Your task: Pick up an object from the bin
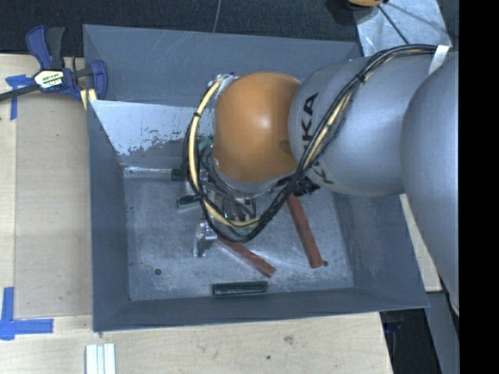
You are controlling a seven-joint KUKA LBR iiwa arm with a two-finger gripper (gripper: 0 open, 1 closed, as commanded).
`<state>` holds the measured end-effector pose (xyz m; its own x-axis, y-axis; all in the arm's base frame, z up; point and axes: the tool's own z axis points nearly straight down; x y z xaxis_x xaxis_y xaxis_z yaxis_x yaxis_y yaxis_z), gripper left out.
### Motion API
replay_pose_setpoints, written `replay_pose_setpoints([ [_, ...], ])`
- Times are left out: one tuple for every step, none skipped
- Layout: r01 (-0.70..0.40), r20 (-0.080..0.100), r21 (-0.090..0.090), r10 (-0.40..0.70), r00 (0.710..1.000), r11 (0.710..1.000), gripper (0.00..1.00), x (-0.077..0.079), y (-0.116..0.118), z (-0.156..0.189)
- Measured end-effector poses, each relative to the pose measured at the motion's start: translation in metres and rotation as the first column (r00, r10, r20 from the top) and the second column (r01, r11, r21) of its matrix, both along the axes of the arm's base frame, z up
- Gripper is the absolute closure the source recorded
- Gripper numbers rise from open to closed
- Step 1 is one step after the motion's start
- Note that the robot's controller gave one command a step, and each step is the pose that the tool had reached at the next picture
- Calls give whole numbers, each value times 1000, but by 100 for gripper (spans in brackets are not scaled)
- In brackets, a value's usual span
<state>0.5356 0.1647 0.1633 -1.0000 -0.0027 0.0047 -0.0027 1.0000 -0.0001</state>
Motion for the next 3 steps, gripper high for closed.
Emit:
replay_pose_setpoints([
  [3,7,1,-3,1000,1000,0,2,-1,4],
  [8,11,2,-8,1000,1000,0,49,-62,-23],
  [0,6,-4,0,1000,1000,0,56,-81,-32],
])
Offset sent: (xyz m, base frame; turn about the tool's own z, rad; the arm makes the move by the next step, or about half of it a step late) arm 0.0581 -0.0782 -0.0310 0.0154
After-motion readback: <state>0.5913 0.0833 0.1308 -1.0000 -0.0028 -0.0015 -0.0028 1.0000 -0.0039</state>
